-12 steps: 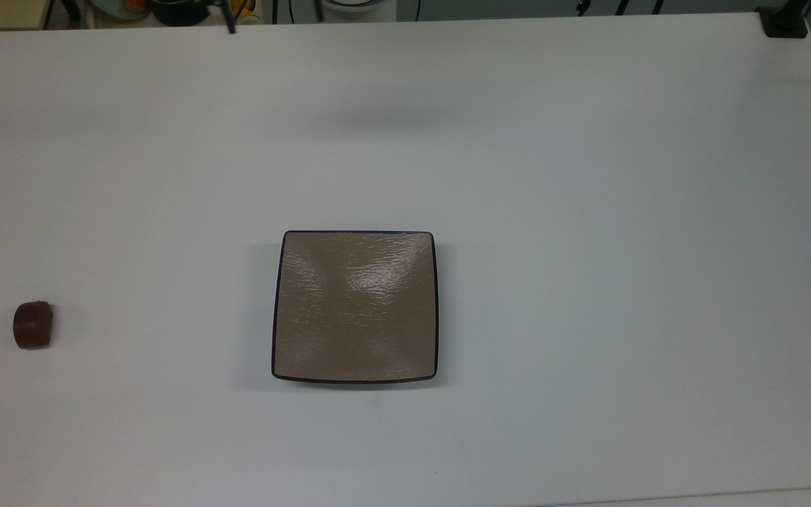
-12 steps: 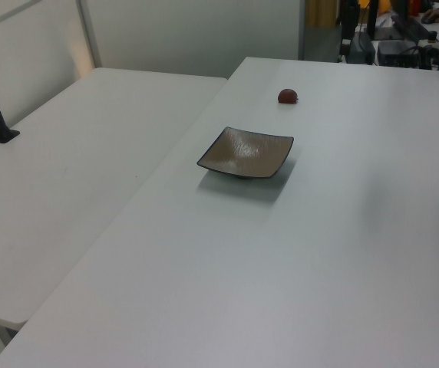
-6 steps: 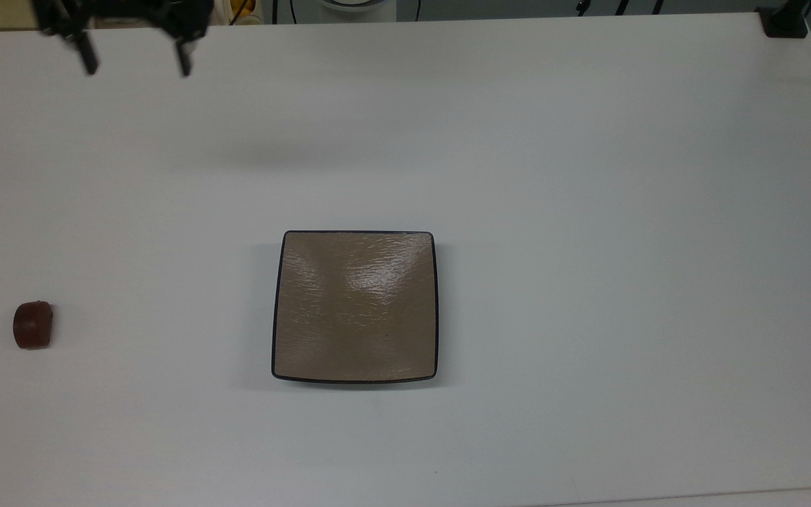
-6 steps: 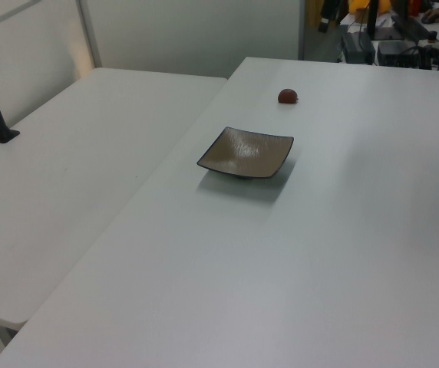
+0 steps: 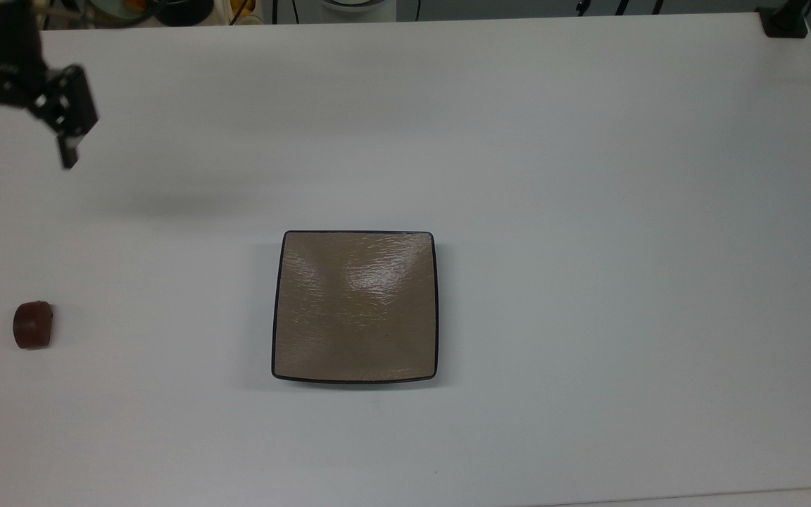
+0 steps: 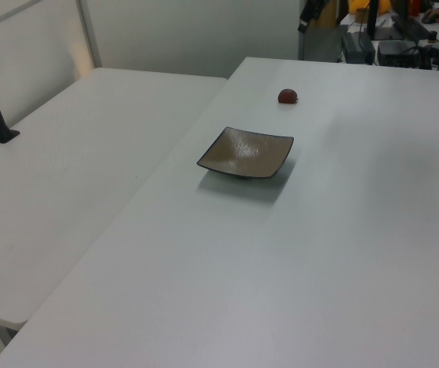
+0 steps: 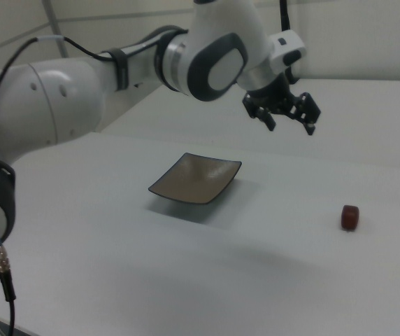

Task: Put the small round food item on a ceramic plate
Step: 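Move the open gripper over the small red-brown food item and lower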

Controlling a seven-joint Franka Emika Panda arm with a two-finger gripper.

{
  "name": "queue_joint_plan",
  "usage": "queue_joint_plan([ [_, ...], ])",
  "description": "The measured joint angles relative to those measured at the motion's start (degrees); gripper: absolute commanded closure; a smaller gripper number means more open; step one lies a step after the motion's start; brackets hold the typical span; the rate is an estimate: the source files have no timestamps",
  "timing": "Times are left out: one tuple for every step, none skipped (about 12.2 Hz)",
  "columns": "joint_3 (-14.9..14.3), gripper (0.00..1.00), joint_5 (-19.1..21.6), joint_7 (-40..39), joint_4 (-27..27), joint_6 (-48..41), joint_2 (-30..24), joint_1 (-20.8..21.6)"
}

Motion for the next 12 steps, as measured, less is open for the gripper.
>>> queue_joint_plan([
  [0.0, 0.0, 0.0, 0.0, 0.9, 1.8, 1.7, -0.6],
  [0.1, 0.0, 0.0, 0.0, 1.6, 3.5, 3.3, -1.1],
  [0.1, 0.0, 0.0, 0.0, 2.8, 5.7, 5.7, -1.9],
  [0.3, 0.0, 0.0, 0.0, 4.0, 7.1, 8.1, -2.6],
  [0.7, 0.0, 0.0, 0.0, 5.4, 7.8, 10.4, -3.2],
  [1.4, 0.0, 0.0, 0.0, 7.0, 7.9, 13.0, -4.0],
  [2.3, 0.0, 0.0, 0.0, 8.3, 7.9, 15.5, -4.9],
  [2.7, 0.0, 0.0, 0.0, 9.3, 8.0, 17.2, -5.4],
  [3.1, 0.0, 0.0, 0.0, 11.1, 8.2, 20.0, -6.0],
  [3.3, 0.0, 0.0, 0.0, 12.1, 9.0, 21.7, -6.3],
  [3.5, 0.0, 0.0, 0.0, 13.2, 11.1, 24.0, -6.5],
  [3.7, 0.0, 0.0, 0.0, 13.7, 13.1, 26.0, -6.6],
])
